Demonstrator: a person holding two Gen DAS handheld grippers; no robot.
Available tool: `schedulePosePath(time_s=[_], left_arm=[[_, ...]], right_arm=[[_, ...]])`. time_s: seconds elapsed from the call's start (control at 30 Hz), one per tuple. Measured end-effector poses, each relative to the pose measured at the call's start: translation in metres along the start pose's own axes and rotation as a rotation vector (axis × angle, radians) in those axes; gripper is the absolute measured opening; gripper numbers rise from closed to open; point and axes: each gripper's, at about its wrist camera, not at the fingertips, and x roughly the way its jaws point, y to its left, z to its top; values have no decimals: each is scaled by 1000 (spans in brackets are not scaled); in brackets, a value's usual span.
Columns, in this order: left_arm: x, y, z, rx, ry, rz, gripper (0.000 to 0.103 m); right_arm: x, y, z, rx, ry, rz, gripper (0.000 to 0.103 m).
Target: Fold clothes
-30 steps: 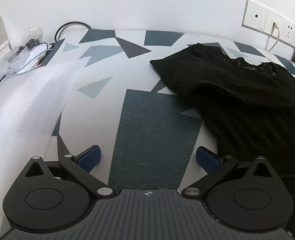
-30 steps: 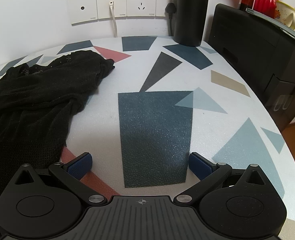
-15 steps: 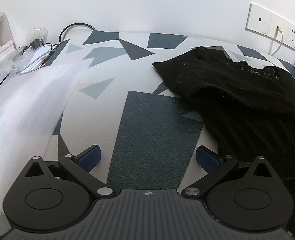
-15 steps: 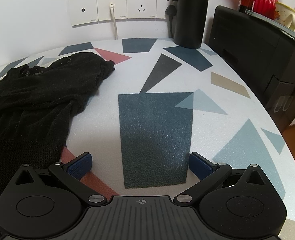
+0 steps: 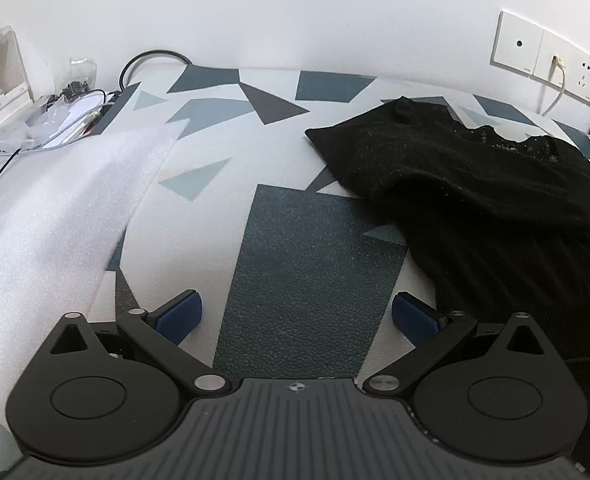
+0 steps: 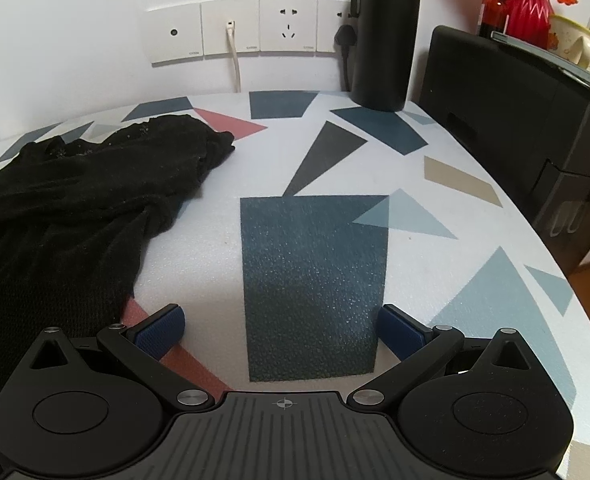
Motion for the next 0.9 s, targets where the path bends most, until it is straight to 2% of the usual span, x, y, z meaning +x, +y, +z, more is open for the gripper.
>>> schedulePosePath(time_s=[0.37, 0.6, 0.67, 0.77, 0.9], left_arm=[[1, 1, 1, 5, -1, -8, 103], [3, 3, 1, 27, -18, -30, 103], [4, 4, 1, 34, -26, -37, 103], [4, 5, -1, 44, -49, -48, 103], [5, 8, -4, 62, -73, -66, 103]], right_arm=[[2, 0, 6, -5, 32, 7, 102], [5, -2, 19, -8, 134, 24, 102], [-3, -4, 18, 29, 135, 24, 102], [-14, -4, 9, 79, 140, 8, 102], [-24, 9, -2, 73, 175, -48, 101]])
